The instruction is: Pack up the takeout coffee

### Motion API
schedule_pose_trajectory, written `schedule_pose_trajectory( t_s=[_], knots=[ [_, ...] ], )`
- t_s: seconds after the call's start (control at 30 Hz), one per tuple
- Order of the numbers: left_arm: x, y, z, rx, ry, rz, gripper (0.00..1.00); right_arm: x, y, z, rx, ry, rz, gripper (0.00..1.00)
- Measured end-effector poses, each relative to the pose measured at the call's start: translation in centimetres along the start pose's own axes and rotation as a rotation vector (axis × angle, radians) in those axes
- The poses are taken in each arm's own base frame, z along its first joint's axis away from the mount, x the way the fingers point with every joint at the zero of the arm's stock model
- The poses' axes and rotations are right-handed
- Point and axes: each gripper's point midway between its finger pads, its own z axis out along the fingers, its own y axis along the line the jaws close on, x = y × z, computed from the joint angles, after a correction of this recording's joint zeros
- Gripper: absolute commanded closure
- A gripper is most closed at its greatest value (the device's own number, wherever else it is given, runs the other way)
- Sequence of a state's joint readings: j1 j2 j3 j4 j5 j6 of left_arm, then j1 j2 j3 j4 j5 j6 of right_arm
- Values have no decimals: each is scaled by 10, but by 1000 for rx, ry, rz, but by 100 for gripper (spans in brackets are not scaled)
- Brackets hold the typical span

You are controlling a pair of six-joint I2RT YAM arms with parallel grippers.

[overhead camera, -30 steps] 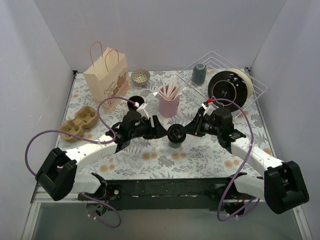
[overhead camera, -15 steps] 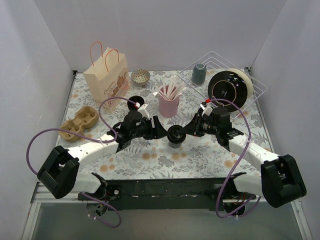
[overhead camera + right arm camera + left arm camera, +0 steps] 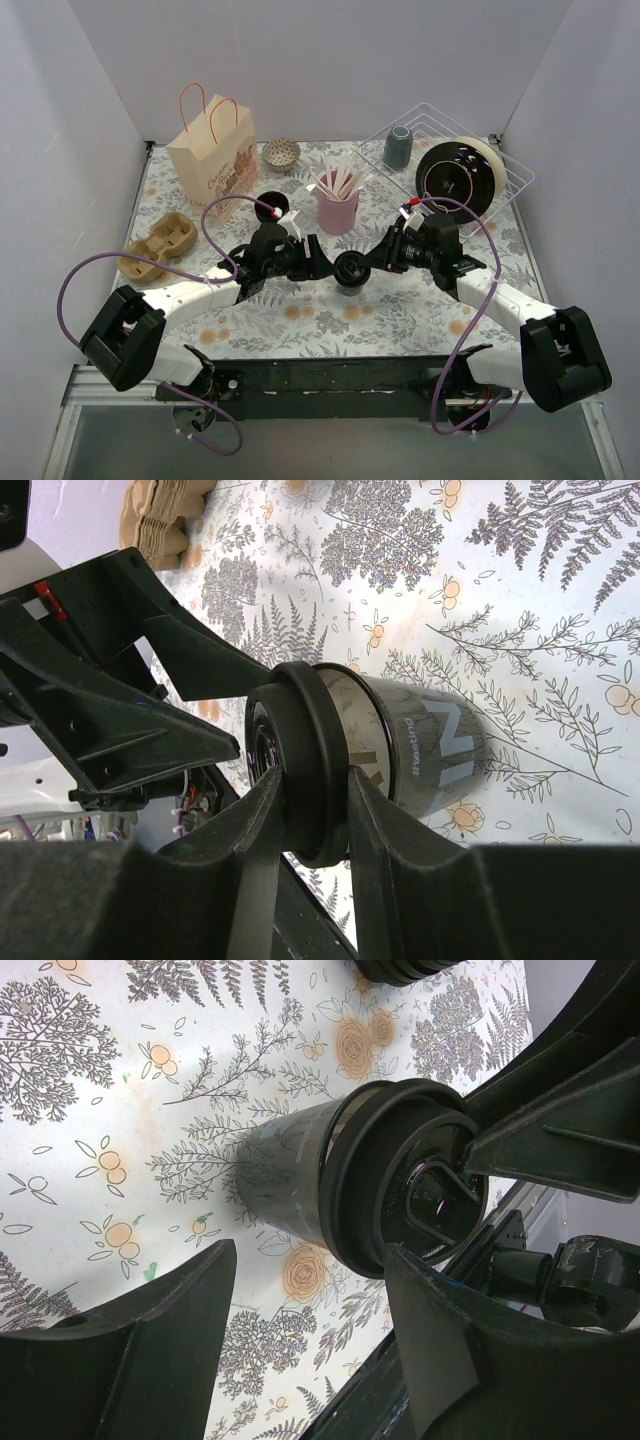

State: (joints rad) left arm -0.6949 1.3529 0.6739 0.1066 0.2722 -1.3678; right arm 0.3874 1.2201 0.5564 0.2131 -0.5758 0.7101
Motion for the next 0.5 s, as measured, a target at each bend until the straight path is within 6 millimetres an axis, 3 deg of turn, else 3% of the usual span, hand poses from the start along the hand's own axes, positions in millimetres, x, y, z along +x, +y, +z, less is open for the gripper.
schedule_pose_trajectory(
  t_s=[0.5],
  knots=[
    [0,0,0,-1,1,1,41,-6,-1,0,31,-9,-9,51]
  ],
)
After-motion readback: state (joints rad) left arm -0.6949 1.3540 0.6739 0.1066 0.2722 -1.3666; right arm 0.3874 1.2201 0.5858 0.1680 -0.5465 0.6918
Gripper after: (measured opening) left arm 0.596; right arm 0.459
